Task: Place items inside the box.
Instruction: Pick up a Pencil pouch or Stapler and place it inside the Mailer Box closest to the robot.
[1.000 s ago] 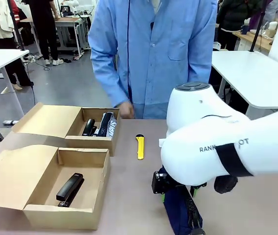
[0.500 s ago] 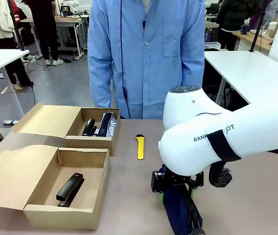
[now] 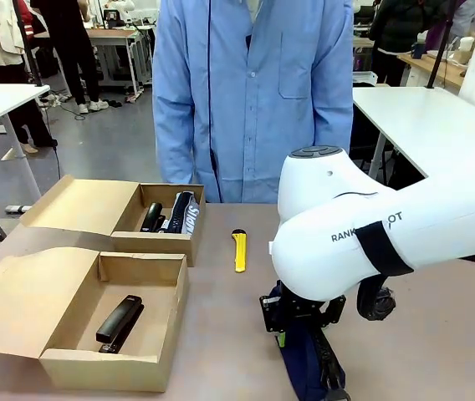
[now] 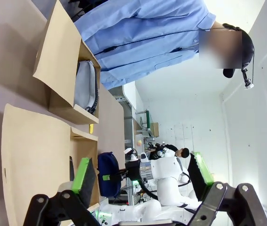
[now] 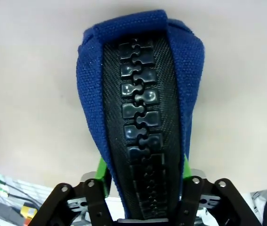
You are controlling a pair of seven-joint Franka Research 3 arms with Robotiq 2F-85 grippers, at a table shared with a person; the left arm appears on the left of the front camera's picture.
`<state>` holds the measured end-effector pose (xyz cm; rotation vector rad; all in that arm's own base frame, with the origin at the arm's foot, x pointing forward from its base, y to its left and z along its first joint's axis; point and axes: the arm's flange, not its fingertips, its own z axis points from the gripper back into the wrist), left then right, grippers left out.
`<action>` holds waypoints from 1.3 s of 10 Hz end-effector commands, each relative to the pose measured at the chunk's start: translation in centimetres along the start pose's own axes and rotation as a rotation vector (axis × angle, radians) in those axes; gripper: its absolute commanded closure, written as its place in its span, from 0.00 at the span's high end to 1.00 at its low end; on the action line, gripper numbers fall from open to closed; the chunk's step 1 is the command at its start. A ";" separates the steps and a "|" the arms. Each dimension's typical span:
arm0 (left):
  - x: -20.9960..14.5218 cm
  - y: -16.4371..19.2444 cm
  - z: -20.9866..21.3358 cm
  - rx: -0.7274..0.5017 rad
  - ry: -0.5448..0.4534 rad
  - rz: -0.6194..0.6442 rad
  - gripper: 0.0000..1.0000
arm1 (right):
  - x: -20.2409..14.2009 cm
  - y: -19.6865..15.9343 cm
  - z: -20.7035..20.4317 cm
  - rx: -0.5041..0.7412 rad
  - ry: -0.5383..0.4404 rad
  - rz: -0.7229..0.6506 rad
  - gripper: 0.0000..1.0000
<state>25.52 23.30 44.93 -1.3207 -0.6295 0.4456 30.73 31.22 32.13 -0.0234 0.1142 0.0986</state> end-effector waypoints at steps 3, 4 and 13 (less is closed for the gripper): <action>0.0 -0.1 -0.1 -0.026 -0.012 -0.018 1.00 | -0.1 -0.1 -0.2 -0.002 -0.010 -0.033 0.00; 0.0 -0.1 -0.1 -0.026 -0.012 -0.018 1.00 | -0.1 -0.2 -0.2 -0.001 -0.007 -0.037 0.00; 0.0 -0.1 -0.1 -0.026 -0.012 -0.018 1.00 | -6.0 -6.1 8.0 0.452 0.036 -0.112 0.00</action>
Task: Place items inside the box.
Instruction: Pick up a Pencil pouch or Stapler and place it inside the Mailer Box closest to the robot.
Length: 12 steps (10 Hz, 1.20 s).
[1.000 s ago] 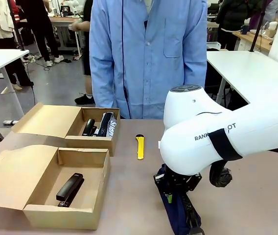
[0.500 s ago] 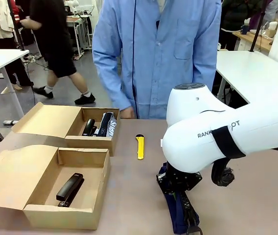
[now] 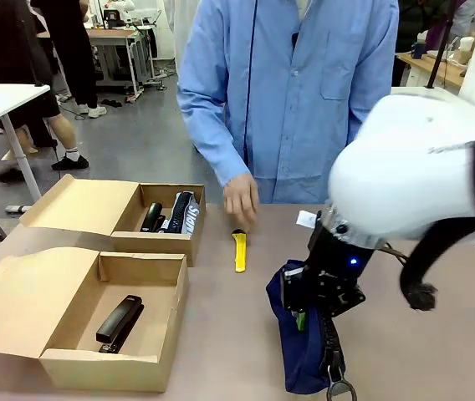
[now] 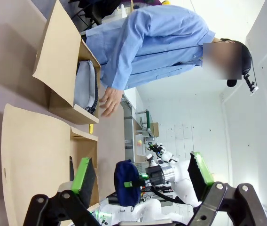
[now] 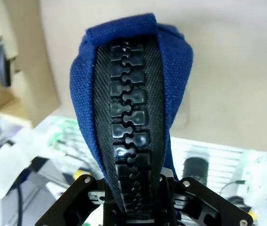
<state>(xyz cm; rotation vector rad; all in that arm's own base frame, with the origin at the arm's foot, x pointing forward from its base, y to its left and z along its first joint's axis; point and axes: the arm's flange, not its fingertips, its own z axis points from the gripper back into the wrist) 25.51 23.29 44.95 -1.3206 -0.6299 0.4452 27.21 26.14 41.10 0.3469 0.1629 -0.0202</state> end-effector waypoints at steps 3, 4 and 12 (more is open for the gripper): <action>0.0 -0.1 -0.1 -0.026 -0.012 -0.018 1.00 | -1.5 -9.8 4.0 0.306 0.035 0.041 0.00; 0.0 -0.1 -0.1 -0.026 -0.012 -0.018 1.00 | -2.5 -14.4 5.5 0.398 -0.021 0.019 0.00; 0.0 -0.1 -0.1 -0.026 -0.012 -0.018 1.00 | -6.4 -23.8 3.9 0.564 -0.139 -0.013 0.00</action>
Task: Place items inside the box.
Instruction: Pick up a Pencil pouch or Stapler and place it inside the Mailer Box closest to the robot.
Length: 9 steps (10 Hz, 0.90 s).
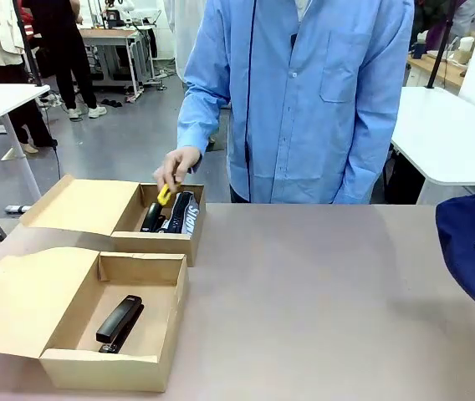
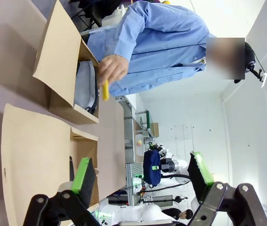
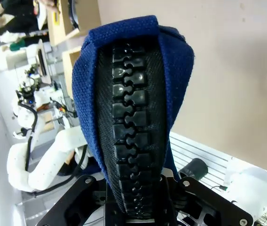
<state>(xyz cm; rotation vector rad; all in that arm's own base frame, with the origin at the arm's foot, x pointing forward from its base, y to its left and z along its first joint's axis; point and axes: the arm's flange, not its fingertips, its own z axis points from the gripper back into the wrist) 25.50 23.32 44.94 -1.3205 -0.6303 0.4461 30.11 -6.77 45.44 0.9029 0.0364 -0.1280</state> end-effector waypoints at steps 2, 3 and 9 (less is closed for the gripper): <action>0.0 -0.1 -0.1 -0.026 -0.011 -0.018 1.00 | -9.4 5.4 -15.5 -0.044 0.016 0.030 0.00; 0.0 -0.1 -0.1 -0.026 -0.011 -0.018 1.00 | -8.5 9.1 -18.5 -0.061 0.043 0.026 0.00; 0.0 -0.1 -0.1 -0.026 -0.011 -0.018 1.00 | -6.7 25.5 -43.7 -0.303 0.163 0.184 0.00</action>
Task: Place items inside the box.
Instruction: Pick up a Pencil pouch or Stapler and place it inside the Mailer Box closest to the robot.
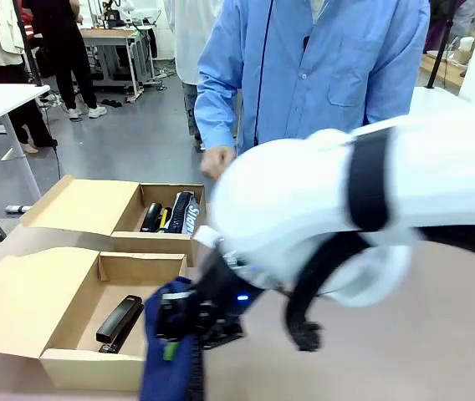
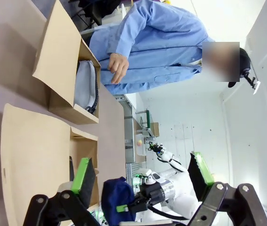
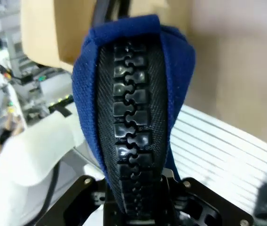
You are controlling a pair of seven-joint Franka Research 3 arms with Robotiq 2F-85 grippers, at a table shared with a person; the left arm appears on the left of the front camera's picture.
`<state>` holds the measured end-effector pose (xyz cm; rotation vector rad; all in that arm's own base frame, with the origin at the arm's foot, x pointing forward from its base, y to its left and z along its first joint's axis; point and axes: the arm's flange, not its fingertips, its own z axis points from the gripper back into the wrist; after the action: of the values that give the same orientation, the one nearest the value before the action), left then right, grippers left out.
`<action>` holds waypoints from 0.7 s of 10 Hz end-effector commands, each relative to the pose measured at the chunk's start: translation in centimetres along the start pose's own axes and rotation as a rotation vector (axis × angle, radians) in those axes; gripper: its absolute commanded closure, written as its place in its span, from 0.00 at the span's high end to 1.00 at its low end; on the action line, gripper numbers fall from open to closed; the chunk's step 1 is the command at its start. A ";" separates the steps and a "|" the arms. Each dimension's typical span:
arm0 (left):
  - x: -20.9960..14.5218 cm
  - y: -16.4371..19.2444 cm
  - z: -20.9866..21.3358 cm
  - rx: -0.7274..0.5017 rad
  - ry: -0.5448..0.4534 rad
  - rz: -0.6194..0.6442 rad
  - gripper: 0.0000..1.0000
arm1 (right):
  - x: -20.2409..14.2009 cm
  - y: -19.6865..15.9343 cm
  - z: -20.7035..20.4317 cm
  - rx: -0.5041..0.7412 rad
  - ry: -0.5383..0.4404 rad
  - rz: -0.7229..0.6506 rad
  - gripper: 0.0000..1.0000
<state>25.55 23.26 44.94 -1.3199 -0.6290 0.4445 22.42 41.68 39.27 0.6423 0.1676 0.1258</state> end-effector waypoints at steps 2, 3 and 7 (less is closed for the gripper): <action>0.0 -0.1 0.0 -0.027 -0.013 -0.018 1.00 | 0.0 0.0 0.0 0.000 0.000 0.000 0.00; 0.0 -0.1 0.0 -0.027 -0.013 -0.018 1.00 | 0.0 0.0 0.0 0.000 0.000 0.000 0.00; 0.0 -0.1 0.0 -0.027 -0.013 -0.018 1.00 | 2.8 3.4 2.0 0.021 -0.016 0.066 0.07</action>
<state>25.55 23.26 44.95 -1.3198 -0.6292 0.4444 25.29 43.31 40.58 0.6546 0.1309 0.1785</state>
